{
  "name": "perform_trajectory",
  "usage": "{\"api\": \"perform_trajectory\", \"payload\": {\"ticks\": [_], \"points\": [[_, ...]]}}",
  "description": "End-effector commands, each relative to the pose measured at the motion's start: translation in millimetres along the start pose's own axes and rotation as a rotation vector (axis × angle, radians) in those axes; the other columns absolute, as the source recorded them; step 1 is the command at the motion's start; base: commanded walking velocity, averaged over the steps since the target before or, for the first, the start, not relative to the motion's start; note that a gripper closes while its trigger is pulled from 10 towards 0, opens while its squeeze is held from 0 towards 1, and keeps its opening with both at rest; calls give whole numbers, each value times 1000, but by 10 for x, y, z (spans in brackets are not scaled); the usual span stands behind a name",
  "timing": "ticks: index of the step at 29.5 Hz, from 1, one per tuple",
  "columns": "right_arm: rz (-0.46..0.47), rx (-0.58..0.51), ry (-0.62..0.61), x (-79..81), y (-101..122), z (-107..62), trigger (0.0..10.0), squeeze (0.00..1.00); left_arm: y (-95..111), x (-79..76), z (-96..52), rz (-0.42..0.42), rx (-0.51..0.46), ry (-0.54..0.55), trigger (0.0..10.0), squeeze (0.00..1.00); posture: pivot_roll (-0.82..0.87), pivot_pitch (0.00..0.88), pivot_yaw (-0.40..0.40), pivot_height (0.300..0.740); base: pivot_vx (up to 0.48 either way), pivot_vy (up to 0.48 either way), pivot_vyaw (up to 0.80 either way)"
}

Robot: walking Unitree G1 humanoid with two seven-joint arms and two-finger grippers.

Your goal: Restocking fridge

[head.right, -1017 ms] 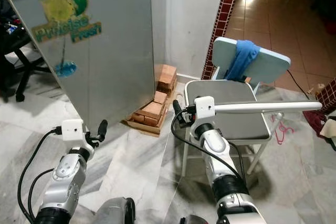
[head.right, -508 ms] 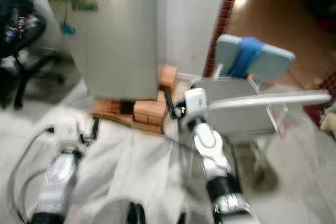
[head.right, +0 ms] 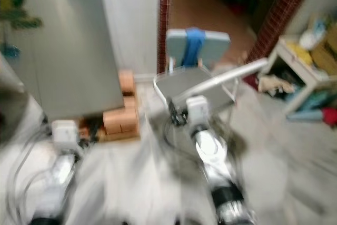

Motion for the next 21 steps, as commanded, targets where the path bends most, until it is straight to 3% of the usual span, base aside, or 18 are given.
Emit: {"api": "perform_trajectory", "payload": {"ticks": [1, 6, 21], "points": [[14, -18, 24, 116, 50, 41, 10000, 0, -15, 120, -10, 13, 4, 25, 10000, 0, 114, 10, -8, 740, 0, 480, -800], [12, -13, 26, 124, 39, 40, 10000, 0, -17, 101, -1, 15, 8, 17, 10000, 0, 111, 10, -8, 740, 0, 460, -800], [5, -8, 23, 96, 44, 55, 10000, 0, -27, 103, -3, 32, 11, 13, 10000, 0, 111, 7, -13, 740, 0, 0, -800]]}}
Point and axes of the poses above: a point about 5 cm out from each wrist's last joint towards the gripper, its own z axis pointing out of the wrist towards the gripper, its own y axis along the axis of the wrist's last joint, x = y × z, the point moved 4 cm from there along z, pointing out of the wrist towards the gripper, and after that the axes turned 11 degrees about z, right-handed, at the moved point
